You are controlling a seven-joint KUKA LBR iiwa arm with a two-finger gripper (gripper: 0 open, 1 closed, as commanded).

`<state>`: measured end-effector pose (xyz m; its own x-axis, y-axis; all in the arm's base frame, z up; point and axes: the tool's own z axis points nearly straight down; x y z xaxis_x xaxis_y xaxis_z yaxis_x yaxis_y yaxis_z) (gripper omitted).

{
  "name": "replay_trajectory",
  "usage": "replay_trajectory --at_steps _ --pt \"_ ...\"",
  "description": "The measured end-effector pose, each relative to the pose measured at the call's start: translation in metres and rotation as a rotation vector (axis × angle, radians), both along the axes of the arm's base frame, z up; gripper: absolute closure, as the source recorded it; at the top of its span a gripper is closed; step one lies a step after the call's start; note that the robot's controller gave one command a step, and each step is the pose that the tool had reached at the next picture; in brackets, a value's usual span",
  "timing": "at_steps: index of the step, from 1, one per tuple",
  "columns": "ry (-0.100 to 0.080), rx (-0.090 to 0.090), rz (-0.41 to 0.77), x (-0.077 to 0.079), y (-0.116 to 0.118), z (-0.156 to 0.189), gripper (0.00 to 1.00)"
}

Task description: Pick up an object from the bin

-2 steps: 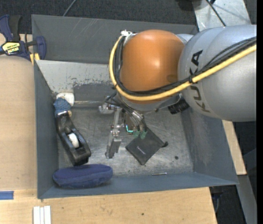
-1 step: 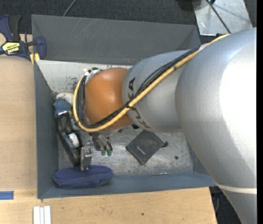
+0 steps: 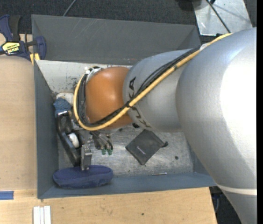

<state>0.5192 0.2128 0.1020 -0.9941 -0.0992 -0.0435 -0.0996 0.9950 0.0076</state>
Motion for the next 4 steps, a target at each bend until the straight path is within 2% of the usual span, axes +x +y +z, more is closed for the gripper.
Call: replay_trajectory --at_steps 1,2,3,4 --pt "0.025 -0.011 0.002 0.013 0.007 -0.003 1.0" --pt "0.028 -0.01 0.001 0.013 0.008 -0.005 0.0" --pt "0.018 -0.016 0.397 0.003 0.03 -0.002 0.0" --pt "-0.005 -0.028 0.783 -0.024 0.01 0.003 0.0"
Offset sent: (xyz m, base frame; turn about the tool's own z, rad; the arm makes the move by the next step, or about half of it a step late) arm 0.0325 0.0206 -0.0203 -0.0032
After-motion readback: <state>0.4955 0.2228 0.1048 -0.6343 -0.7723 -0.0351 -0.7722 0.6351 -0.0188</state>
